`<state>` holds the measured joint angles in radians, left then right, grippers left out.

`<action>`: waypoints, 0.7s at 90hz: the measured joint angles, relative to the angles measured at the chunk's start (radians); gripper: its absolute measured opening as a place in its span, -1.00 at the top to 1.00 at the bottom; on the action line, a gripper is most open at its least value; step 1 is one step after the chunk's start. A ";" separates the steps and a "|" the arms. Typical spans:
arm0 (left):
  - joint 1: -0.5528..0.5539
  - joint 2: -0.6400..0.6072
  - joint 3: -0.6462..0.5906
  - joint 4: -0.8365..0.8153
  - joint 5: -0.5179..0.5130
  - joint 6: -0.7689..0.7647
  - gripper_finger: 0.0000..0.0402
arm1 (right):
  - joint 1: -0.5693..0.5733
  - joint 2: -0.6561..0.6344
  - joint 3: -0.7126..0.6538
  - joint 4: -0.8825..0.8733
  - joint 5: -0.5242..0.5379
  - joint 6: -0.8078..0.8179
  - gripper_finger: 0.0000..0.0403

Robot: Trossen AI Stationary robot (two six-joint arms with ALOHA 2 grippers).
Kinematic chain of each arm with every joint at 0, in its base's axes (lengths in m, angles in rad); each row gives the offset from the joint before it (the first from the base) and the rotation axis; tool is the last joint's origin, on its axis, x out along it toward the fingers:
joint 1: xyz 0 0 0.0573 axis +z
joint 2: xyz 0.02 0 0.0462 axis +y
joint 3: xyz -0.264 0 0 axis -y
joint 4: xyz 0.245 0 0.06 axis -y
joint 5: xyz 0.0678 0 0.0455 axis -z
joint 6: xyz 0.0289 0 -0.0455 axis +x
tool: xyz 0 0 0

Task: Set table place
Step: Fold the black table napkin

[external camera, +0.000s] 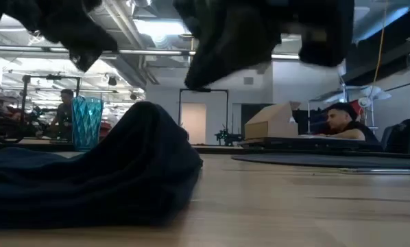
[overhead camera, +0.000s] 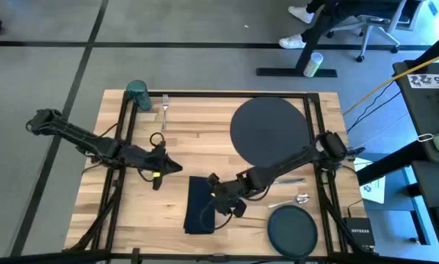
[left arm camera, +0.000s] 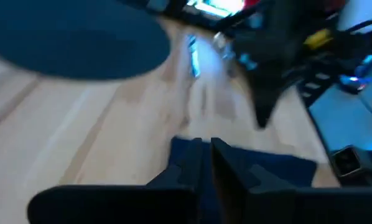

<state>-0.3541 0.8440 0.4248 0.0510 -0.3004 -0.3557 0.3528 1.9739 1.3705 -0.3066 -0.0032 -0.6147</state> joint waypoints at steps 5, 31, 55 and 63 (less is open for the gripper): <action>-0.005 0.000 0.000 0.000 0.000 0.008 0.93 | -0.005 -0.002 -0.038 0.046 -0.032 0.000 1.00; -0.013 -0.004 -0.030 0.019 0.000 0.041 0.93 | -0.025 -0.071 -0.262 0.385 -0.100 0.010 1.00; -0.013 -0.006 -0.145 0.184 0.007 0.034 0.93 | -0.087 -0.165 -0.462 0.688 -0.130 0.039 1.00; -0.013 -0.006 -0.163 0.198 0.016 0.034 0.93 | -0.110 -0.171 -0.509 0.795 -0.173 0.040 1.00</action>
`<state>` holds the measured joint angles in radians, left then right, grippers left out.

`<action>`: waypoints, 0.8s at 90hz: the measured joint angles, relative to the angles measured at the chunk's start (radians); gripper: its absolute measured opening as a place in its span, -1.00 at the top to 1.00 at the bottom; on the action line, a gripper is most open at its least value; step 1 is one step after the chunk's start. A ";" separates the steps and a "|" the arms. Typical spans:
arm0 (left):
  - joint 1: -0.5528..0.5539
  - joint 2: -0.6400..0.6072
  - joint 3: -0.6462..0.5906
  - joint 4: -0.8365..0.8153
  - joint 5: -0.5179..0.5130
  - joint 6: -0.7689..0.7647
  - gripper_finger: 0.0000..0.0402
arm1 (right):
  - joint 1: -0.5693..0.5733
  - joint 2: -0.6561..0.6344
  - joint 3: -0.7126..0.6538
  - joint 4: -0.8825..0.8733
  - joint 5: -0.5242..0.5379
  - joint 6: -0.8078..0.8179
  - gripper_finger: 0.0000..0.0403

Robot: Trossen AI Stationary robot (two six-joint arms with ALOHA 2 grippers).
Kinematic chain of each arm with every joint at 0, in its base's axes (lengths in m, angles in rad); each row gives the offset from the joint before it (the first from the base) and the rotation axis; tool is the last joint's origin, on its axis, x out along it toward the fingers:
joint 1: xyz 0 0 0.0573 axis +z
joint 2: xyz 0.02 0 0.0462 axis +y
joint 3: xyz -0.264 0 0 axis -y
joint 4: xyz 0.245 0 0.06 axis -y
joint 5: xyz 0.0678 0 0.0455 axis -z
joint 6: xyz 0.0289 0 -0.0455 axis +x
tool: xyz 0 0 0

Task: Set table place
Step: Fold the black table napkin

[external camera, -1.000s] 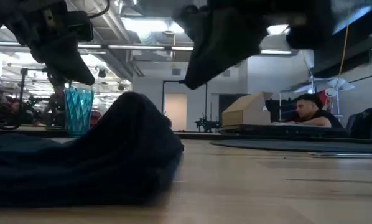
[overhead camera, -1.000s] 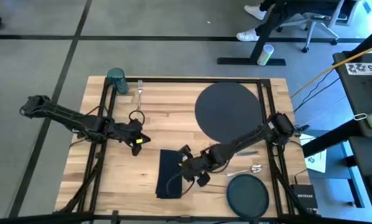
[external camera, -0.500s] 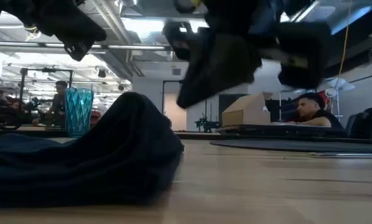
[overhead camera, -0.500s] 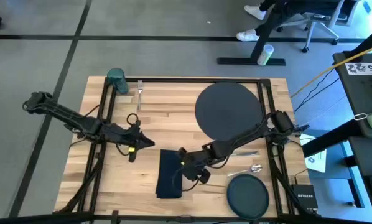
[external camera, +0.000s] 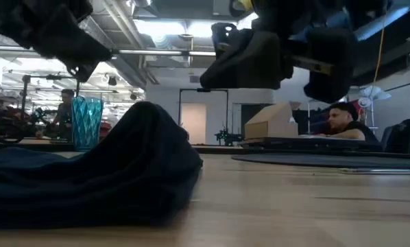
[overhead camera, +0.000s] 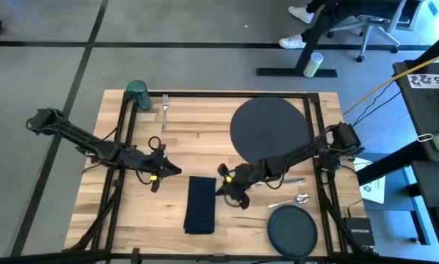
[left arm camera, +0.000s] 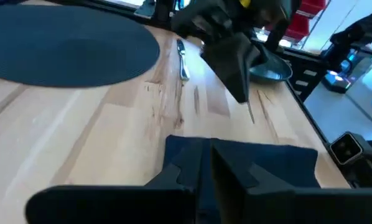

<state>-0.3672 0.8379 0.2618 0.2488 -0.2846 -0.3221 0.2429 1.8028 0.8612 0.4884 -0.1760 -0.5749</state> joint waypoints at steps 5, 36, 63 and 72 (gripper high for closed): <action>0.000 0.000 -0.003 0.004 0.006 -0.001 0.93 | -0.013 -0.001 -0.024 0.077 -0.030 0.001 1.00; 0.000 -0.167 -0.003 -0.047 0.031 0.077 0.93 | -0.084 -0.048 -0.108 0.216 -0.158 0.012 1.00; 0.001 -0.476 -0.003 -0.332 0.012 0.034 0.93 | -0.169 -0.319 -0.308 0.227 -0.129 -0.005 1.00; 0.002 -0.538 -0.003 -0.424 0.005 0.000 0.93 | -0.198 -0.377 -0.382 0.292 -0.113 0.015 1.00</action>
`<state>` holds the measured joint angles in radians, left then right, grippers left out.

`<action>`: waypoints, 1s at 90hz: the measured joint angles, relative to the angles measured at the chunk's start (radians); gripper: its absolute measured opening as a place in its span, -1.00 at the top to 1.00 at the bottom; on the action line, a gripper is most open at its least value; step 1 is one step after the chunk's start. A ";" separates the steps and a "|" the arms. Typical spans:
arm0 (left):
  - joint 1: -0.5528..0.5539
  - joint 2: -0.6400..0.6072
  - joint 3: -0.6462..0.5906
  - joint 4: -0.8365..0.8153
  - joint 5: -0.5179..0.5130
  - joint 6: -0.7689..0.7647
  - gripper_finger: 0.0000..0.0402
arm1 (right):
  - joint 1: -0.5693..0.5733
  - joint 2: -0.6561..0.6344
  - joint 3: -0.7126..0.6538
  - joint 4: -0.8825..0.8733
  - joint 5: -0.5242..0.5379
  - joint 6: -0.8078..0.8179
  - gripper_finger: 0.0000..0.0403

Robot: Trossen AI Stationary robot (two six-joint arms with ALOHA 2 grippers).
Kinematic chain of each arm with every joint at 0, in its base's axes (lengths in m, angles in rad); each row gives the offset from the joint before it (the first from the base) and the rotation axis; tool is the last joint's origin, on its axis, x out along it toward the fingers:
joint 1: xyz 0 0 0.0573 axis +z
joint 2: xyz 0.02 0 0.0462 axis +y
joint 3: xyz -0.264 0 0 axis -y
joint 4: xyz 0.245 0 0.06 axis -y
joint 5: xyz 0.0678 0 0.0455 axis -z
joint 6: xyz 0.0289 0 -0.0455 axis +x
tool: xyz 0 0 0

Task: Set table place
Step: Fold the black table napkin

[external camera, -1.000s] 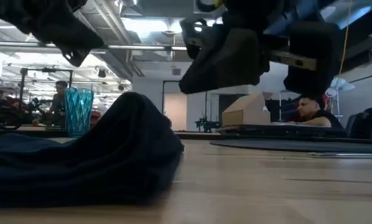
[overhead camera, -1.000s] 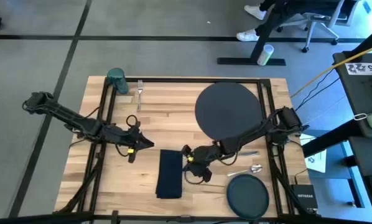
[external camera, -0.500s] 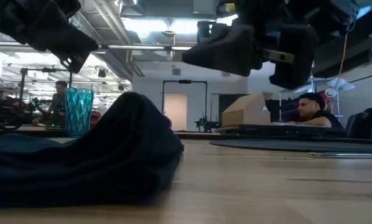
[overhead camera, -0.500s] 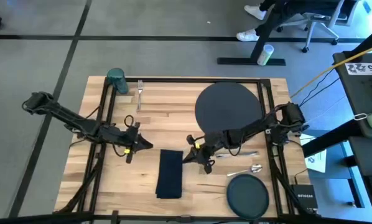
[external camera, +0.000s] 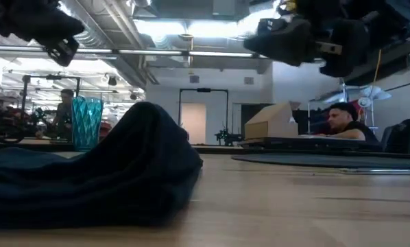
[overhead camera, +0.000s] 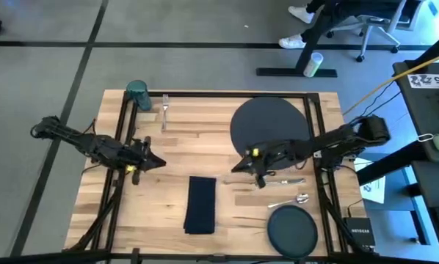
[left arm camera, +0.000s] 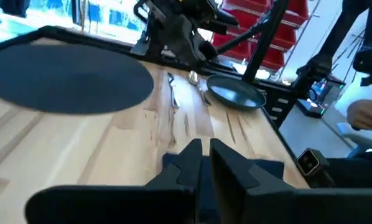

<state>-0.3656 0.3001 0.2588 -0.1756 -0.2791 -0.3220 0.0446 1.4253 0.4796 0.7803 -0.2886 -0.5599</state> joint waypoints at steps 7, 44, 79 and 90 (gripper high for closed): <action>0.000 -0.027 0.000 -0.070 -0.015 -0.031 0.93 | -0.017 -0.012 -0.051 0.086 -0.002 0.033 1.00; 0.065 -0.036 0.000 -0.224 -0.029 -0.094 0.93 | -0.044 0.032 -0.097 0.249 -0.036 0.078 1.00; 0.078 0.215 0.019 0.035 0.145 -0.098 0.93 | -0.091 0.032 0.092 -0.177 -0.010 0.128 1.00; 0.073 0.351 0.049 0.034 0.194 -0.124 0.93 | -0.091 0.032 0.172 -0.343 -0.011 0.064 1.00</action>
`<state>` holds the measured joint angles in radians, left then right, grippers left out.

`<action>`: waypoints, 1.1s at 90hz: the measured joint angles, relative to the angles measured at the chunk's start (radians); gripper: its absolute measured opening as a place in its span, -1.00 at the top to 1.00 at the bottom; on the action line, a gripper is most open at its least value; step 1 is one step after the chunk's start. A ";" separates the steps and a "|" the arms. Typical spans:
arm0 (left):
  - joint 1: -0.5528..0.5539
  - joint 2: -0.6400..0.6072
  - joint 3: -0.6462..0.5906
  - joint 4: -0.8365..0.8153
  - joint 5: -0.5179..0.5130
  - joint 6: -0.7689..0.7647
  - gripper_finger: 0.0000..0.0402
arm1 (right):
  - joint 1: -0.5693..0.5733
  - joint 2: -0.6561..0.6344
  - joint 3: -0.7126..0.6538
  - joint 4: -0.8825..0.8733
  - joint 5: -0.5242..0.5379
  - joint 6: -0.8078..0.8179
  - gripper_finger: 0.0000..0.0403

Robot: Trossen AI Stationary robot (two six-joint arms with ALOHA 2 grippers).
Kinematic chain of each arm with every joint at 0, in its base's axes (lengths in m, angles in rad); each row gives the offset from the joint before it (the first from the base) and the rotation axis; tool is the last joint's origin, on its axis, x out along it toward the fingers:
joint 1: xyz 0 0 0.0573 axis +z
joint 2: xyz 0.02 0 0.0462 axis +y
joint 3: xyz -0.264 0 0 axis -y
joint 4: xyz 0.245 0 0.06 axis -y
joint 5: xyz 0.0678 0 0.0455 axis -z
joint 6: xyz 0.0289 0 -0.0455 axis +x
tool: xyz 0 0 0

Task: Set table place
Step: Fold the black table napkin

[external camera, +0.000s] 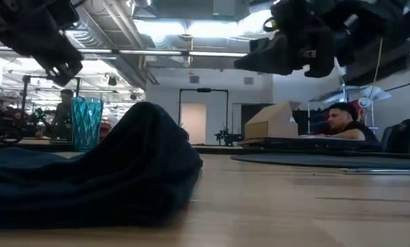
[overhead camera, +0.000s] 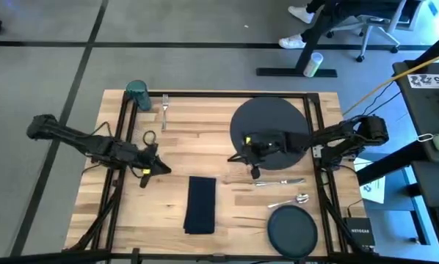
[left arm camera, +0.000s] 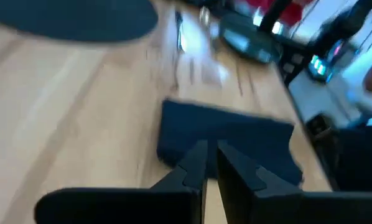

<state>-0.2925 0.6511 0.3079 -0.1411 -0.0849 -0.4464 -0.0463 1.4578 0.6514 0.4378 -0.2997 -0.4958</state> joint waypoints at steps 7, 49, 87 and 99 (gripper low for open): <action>-0.013 0.076 0.028 0.004 0.020 0.000 0.93 | 0.000 0.000 0.020 -0.038 -0.007 -0.007 1.00; -0.110 0.393 0.157 0.130 0.086 -0.025 0.93 | 0.015 0.238 0.099 -0.022 -0.112 0.121 1.00; -0.210 0.624 0.239 0.255 0.086 -0.049 0.93 | 0.082 0.498 0.332 -0.051 -0.184 0.099 1.00; -0.214 0.688 0.239 0.344 0.081 -0.048 0.93 | 0.079 0.538 0.357 -0.053 -0.141 0.101 1.00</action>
<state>-0.5068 1.3390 0.5468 0.2026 -0.0041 -0.4949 0.0325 1.9961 1.0083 0.3844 -0.4408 -0.3951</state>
